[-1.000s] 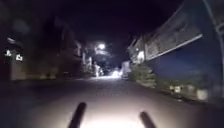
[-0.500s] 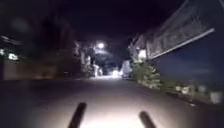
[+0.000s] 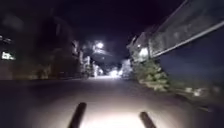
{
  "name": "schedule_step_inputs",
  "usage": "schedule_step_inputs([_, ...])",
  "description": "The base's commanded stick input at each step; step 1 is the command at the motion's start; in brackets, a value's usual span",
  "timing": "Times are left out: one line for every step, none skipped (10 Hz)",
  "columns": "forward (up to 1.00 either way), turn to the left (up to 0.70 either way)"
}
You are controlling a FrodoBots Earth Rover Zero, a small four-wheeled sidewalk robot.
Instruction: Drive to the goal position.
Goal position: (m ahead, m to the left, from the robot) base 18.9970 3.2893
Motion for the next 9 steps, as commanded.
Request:
schedule_step_inputs([1.00,0.02])
schedule_step_inputs([1.00,0.02])
schedule_step_inputs([1.00,0.02])
schedule_step_inputs([1.00,0.02])
schedule_step_inputs([1.00,0.02])
schedule_step_inputs([1.00,-0.23])
schedule_step_inputs([1.00,-0.38])
schedule_step_inputs([1.00,-0.38])
schedule_step_inputs([1.00,-0.27])
